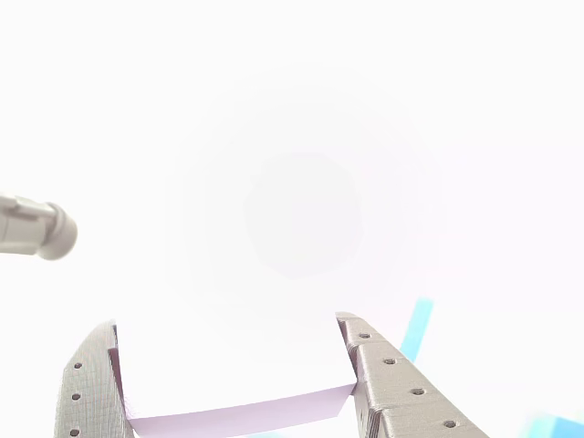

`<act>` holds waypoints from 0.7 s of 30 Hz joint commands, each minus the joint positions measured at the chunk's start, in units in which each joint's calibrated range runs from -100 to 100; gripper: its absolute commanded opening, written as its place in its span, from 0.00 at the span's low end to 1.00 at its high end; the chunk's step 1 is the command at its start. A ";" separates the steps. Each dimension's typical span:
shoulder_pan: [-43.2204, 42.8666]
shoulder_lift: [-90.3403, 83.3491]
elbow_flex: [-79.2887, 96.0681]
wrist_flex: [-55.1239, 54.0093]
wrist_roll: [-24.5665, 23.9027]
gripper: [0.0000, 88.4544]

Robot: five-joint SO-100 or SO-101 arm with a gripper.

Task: Tower of hanoi

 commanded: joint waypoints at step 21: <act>1.49 29.10 14.43 -49.30 0.39 0.16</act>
